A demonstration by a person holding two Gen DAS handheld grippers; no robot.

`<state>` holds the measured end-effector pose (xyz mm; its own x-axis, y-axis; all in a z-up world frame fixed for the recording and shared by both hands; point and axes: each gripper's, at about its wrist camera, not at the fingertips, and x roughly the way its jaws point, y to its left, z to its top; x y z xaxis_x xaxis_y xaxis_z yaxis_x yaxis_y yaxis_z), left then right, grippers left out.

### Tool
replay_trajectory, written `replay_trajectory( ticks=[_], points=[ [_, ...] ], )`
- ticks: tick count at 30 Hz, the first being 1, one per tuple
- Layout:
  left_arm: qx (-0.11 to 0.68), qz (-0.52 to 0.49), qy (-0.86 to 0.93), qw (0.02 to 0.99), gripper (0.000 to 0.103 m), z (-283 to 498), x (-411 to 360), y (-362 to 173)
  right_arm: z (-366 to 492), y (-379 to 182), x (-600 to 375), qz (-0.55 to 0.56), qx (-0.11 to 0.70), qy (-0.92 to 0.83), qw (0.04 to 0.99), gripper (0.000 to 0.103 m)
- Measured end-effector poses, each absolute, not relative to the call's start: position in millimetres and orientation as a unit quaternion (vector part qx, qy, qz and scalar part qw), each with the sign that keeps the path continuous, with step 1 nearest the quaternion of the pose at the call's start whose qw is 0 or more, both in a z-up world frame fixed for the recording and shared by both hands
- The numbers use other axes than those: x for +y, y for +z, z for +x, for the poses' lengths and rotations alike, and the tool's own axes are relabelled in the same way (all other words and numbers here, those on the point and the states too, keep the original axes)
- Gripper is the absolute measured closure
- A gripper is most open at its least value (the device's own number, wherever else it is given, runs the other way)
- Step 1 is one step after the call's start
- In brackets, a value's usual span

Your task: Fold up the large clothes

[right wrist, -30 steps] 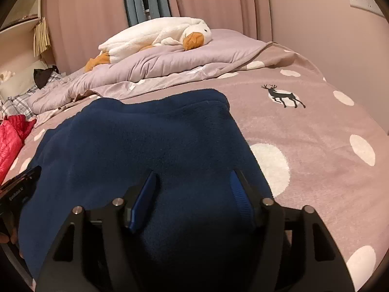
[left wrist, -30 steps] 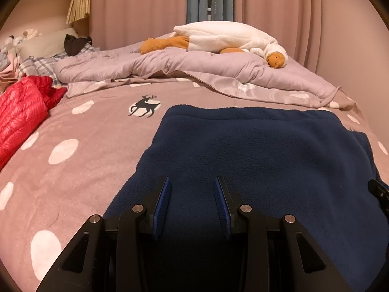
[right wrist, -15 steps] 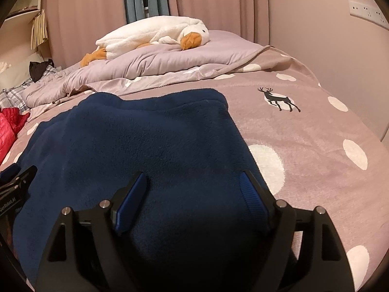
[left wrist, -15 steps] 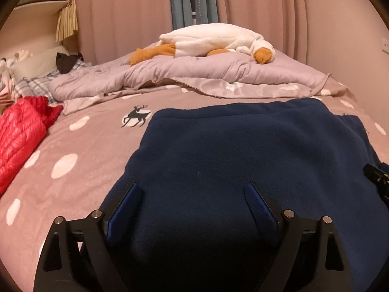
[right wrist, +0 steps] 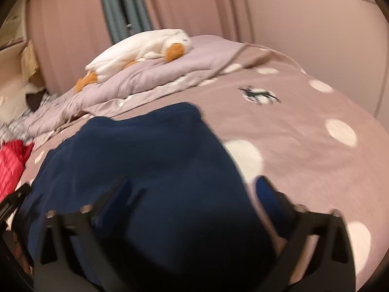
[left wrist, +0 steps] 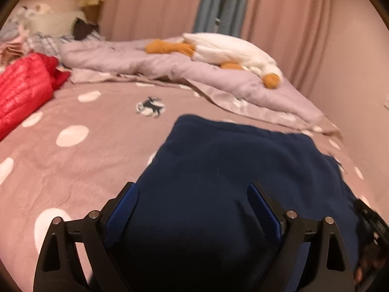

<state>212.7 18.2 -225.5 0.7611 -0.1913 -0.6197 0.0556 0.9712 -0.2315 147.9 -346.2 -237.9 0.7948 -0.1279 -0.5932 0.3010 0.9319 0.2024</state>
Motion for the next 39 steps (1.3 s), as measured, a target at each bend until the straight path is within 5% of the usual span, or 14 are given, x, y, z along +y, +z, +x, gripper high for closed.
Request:
replay_trajectory(
  ticks=[4,11,24,30,39],
  points=[
    [0.342,-0.116,-0.025,0.932,0.003,189.5,54.8,-235.1,127.6,-247.3,-377.3,0.223,0.304,-0.100,0.921,0.000],
    [0.377,-0.318,-0.023,0.870,0.001,158.3,118.9,-273.7,87.7,-261.8,-392.0,0.289,0.303,-0.097,0.903,0.000],
    [0.436,-0.333,-0.186,0.815,0.001,179.7,33.8,-275.0,68.1,-278.4,-370.2,0.360,0.311,-0.034,0.879,0.000],
    [0.428,-0.503,-0.259,0.705,0.001,218.3,45.0,-289.9,57.7,-283.5,-357.3,0.439,0.301,-0.006,0.846,0.000],
    [0.458,-0.405,-0.256,0.749,0.001,215.7,17.9,-275.2,70.7,-291.8,-329.1,0.491,0.323,0.051,0.808,0.000]
  ],
)
